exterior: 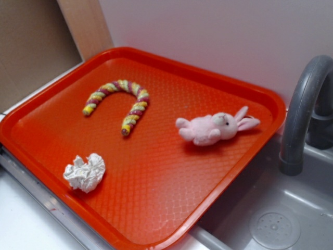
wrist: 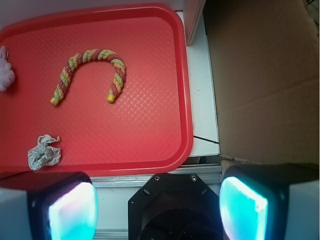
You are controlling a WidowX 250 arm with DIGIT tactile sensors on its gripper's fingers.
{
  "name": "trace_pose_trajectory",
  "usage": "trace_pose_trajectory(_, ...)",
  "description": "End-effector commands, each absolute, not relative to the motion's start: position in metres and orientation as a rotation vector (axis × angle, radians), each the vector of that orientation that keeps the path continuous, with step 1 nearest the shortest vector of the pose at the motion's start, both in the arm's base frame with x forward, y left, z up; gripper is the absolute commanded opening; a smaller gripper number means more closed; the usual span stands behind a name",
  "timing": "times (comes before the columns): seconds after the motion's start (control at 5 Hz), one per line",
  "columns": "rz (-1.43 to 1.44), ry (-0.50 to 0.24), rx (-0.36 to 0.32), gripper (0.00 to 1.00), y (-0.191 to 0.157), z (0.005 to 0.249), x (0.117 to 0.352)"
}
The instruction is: Grab the pink bunny.
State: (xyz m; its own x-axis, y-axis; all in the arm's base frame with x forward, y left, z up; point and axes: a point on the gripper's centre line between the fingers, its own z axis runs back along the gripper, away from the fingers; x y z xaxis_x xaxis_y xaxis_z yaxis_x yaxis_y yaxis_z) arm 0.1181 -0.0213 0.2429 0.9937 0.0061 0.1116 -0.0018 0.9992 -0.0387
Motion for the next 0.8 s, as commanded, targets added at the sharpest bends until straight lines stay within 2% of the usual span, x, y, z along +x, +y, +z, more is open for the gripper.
trace_pose_trajectory(0.0,0.004,-0.112,-0.039,1.00,-0.021,0.243,0.118)
trace_pose_trajectory(0.2,-0.104,-0.116,-0.071,1.00,-0.052,0.231,0.135)
trace_pose_trajectory(0.4,-0.199,-0.156,-0.060,1.00,-0.095,0.226,0.150)
trace_pose_trajectory(0.6,-0.263,-0.241,-0.118,1.00,-0.142,0.222,0.168)
